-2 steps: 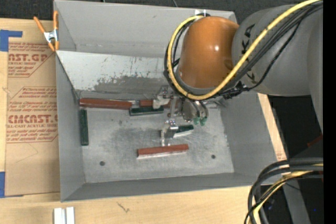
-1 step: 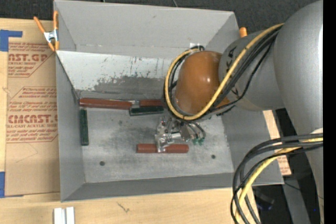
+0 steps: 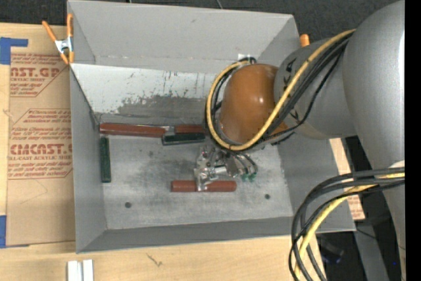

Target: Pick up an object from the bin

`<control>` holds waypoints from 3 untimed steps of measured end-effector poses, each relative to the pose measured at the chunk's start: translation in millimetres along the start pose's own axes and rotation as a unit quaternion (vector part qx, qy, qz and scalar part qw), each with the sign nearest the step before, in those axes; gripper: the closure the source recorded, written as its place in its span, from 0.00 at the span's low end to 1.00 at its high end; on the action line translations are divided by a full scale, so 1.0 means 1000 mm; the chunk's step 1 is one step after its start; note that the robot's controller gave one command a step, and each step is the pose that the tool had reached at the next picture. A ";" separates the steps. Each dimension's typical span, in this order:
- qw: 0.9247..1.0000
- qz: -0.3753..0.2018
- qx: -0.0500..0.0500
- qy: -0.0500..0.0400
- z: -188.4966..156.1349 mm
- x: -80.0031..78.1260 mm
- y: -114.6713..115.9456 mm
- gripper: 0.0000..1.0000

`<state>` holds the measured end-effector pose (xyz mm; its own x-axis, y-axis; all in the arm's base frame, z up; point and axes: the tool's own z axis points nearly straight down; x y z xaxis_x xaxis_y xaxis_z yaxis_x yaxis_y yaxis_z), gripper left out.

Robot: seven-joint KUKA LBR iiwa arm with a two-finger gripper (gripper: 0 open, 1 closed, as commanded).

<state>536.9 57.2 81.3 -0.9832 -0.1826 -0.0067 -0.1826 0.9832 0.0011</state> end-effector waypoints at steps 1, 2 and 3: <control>1.000 -0.015 0.000 0.002 -0.134 0.010 -0.015 1.00; 1.000 -0.015 0.000 0.002 -0.134 0.011 -0.014 0.00; 1.000 -0.015 0.000 0.002 -0.134 0.011 -0.014 0.00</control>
Offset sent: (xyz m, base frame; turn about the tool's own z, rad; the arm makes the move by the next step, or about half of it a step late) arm 0.0000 0.0000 0.0000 0.0000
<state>528.3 40.7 215.3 -0.9771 -0.2128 -0.0020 -0.2128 0.9771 0.0011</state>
